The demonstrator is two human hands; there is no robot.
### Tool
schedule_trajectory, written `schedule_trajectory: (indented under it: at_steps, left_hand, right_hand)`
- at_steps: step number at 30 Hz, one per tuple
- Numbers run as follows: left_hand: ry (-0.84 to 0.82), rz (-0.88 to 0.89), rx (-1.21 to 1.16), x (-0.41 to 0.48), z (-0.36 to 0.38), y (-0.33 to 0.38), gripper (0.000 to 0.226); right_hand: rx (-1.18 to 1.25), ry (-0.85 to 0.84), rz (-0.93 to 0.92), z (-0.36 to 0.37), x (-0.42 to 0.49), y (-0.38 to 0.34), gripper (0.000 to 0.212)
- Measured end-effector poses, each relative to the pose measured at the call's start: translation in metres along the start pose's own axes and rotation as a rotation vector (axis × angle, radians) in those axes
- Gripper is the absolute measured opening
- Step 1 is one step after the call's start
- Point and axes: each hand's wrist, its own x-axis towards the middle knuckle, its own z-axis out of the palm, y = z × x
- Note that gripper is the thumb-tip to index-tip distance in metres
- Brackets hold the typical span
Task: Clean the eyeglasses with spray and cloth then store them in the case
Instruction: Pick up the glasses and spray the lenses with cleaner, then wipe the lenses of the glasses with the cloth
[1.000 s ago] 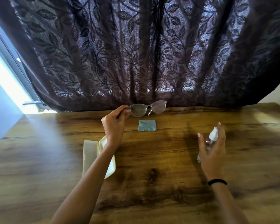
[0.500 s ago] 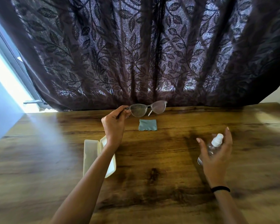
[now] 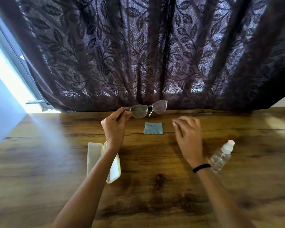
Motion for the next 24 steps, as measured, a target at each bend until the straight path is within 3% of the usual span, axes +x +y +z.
schedule_trajectory:
  at_steps: [6, 11, 14, 19, 24]
  left_hand:
    - [0.028, 0.032, -0.014, 0.004, -0.006, 0.002, 0.023]
    - [0.047, 0.037, -0.034, 0.009, -0.015, -0.002, 0.025]
    - [0.053, 0.051, -0.011, 0.011, -0.019, -0.007, 0.025]
    - [0.063, 0.056, -0.012, 0.012, -0.020, -0.008, 0.022]
    - [0.059, 0.071, -0.025, 0.010, -0.017, -0.006, 0.021]
  right_hand:
    - [0.055, -0.629, 0.555, 0.069, 0.018, 0.023, 0.014]
    - [0.068, -0.621, 0.739, 0.095, 0.030, 0.033, 0.046]
    - [0.188, -0.625, 0.889, 0.097, 0.039, 0.033, 0.042]
    - [0.221, -0.728, 0.861, 0.097, 0.047, 0.033, 0.025]
    - [0.474, -0.634, 0.898, 0.090, 0.036, 0.037, 0.022]
